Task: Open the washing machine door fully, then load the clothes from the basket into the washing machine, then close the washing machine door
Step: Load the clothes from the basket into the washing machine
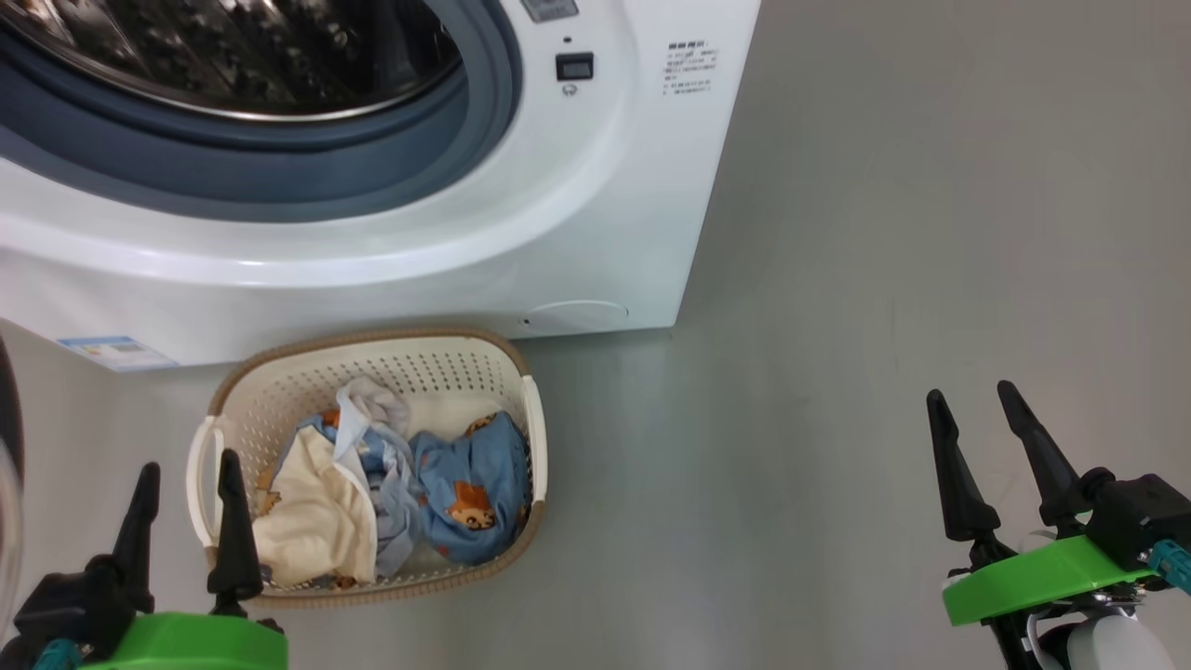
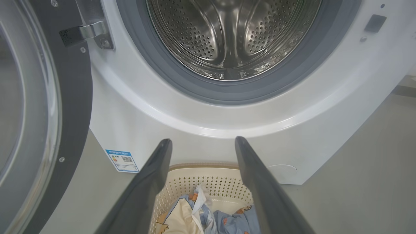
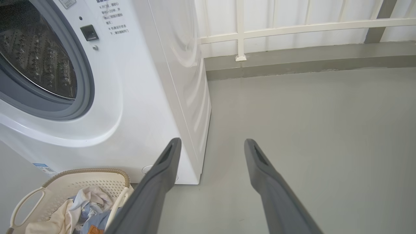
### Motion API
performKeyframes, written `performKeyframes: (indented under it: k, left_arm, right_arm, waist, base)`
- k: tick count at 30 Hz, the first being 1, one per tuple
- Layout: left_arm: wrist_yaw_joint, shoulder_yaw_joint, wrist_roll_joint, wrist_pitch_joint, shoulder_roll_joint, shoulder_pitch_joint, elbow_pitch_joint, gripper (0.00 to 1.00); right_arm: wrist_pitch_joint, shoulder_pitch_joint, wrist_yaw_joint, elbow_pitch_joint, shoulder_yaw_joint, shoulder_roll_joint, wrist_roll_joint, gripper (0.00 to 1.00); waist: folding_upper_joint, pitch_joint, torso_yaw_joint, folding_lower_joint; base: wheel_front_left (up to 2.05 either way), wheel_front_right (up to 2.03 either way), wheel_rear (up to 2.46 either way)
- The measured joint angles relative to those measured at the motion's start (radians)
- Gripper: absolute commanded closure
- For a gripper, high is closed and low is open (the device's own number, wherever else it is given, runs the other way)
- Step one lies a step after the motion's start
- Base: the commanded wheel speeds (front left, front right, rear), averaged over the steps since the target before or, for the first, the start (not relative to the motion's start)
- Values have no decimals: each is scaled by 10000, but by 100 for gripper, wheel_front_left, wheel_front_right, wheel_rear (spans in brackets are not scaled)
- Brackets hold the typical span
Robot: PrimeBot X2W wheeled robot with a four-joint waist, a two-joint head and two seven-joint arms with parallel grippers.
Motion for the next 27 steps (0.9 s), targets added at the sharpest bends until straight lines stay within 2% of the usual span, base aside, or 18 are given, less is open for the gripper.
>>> performKeyframes:
  k: [11,27]
  left_arm:
    - [-4,-63,19,0,-6,-699,73,0]
    - [-17,50,127,0,-44,-1909,899,0]
  right_arm:
    - [0,-458,0,-173,12,-21,0,0]
    - [0,-1130,0,-265,128,-10,0,0]
  waist:
    - [0,911,-52,0]
    - [0,2252,-245,0]
  base:
    - [0,0,0]
    - [0,0,0]
